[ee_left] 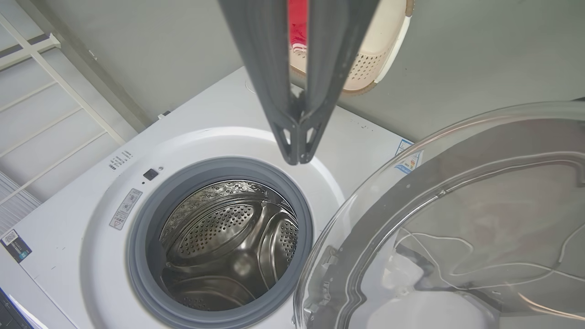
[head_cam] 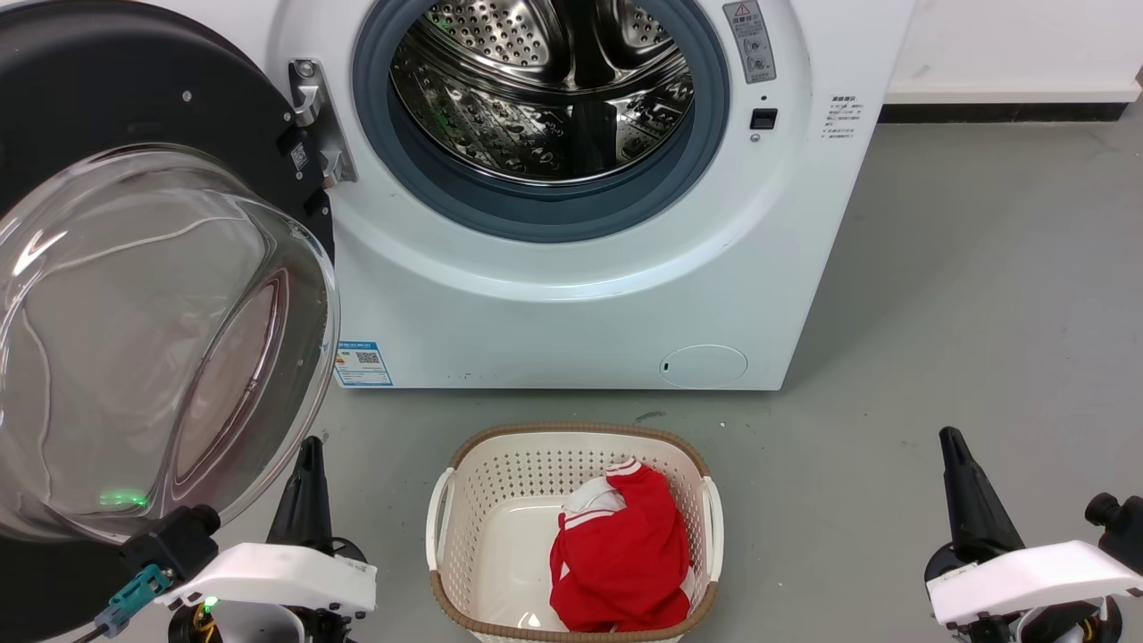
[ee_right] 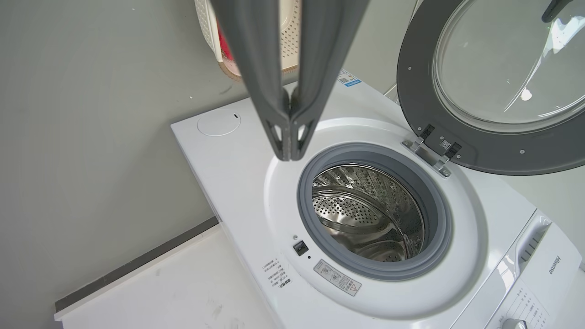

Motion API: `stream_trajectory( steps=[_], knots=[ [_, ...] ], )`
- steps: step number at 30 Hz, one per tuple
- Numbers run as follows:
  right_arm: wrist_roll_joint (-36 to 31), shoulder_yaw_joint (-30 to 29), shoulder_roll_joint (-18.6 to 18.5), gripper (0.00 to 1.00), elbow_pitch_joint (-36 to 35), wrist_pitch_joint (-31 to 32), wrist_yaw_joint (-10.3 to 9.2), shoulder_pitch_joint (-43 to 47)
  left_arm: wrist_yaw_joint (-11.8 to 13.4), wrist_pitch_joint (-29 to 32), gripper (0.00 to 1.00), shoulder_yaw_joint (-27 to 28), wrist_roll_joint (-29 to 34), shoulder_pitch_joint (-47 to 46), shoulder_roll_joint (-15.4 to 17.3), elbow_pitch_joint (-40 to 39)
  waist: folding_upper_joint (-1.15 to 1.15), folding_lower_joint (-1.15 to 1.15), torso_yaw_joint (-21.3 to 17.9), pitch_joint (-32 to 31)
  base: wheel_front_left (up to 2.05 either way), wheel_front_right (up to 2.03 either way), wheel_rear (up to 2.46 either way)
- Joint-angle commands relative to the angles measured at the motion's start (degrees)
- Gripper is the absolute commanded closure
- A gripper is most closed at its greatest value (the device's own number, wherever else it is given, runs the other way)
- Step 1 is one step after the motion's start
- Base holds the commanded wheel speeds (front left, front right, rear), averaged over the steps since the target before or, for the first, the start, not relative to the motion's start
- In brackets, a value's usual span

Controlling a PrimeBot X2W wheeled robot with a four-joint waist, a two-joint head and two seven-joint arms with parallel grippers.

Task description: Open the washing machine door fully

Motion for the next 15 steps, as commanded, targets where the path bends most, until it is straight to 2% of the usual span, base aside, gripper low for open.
stream_trajectory(
  steps=[1,4,15],
  knots=[
    [2.1,0.0,-0.5,1.0,-0.3,0.2,0.0,-1.9,-0.3,0.4,1.0,0.3,-1.9,-1.6,0.1,-0.5,0.0,0.0,0.0,0.0,0.0,0.0,0.0],
    [6.5,-0.1,-0.6,1.0,0.4,0.8,0.0,-2.4,-0.7,1.4,1.0,0.6,-6.3,-1.9,0.1,-0.2,0.0,0.0,0.0,-0.1,0.0,0.0,0.0],
    [15.9,-0.4,-0.7,1.0,2.1,2.2,0.0,-3.4,-1.4,3.7,1.0,1.3,-15.8,-2.2,0.1,0.6,0.0,0.0,0.1,-0.2,0.0,0.0,0.0]
  ],
)
